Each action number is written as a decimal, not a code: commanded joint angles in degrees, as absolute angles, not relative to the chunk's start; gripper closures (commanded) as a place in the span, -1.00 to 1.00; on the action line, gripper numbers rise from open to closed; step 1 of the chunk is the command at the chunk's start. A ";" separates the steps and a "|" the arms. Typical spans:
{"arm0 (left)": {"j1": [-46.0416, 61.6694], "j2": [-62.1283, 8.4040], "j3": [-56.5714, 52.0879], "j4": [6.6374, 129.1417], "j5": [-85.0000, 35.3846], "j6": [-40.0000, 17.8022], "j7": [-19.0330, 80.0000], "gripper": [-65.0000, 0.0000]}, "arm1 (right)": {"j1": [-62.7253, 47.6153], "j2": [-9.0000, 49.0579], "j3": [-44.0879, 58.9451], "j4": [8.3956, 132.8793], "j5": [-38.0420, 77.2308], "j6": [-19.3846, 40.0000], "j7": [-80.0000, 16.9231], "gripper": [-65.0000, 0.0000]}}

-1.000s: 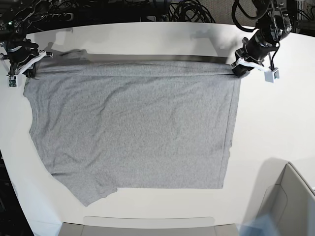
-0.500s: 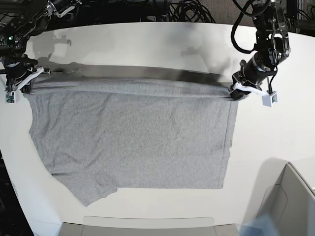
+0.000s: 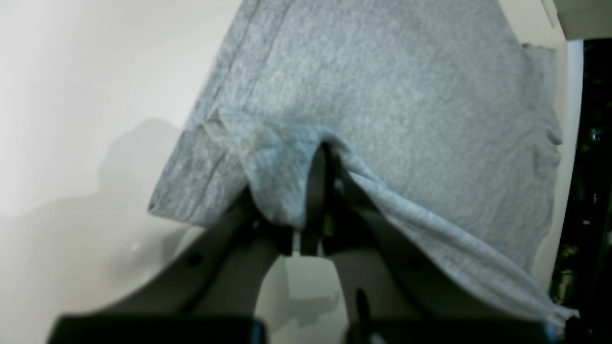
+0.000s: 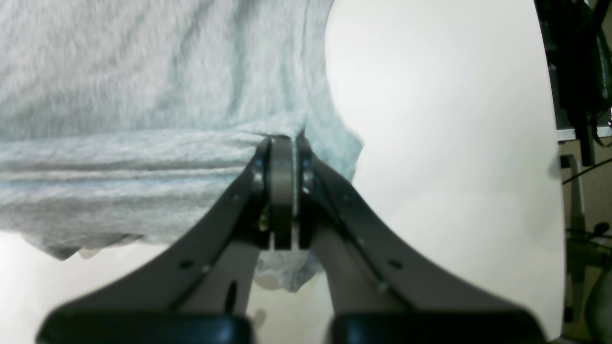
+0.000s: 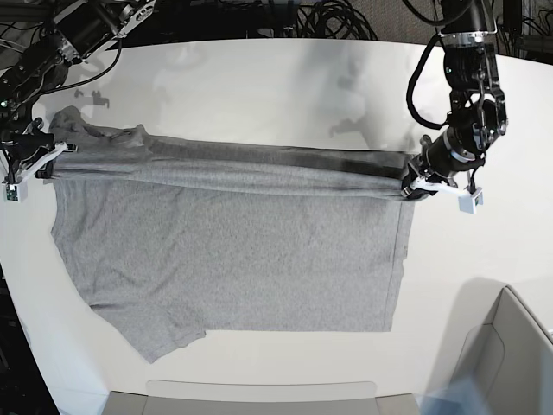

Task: Fold the T-shirt properly
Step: 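Drag the held edge across the shirt toward its opposite edge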

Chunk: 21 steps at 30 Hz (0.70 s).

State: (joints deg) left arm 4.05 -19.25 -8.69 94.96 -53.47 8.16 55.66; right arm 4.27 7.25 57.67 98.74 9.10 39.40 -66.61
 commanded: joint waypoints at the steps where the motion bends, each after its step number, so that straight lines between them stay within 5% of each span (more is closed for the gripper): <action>1: 2.24 -20.18 -7.78 94.90 -52.97 8.31 54.37 1.00 | 5.85 9.01 57.80 99.03 8.75 40.00 -65.36 1.00; 21: -10.07 -20.18 -5.67 83.65 -52.97 8.31 53.76 1.00 | 9.89 10.15 47.52 88.04 5.32 36.35 -50.24 1.00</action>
State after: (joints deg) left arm -8.69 -19.25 -5.34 82.74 -52.58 8.60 55.22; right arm 9.17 9.04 47.35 87.18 4.86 36.62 -51.20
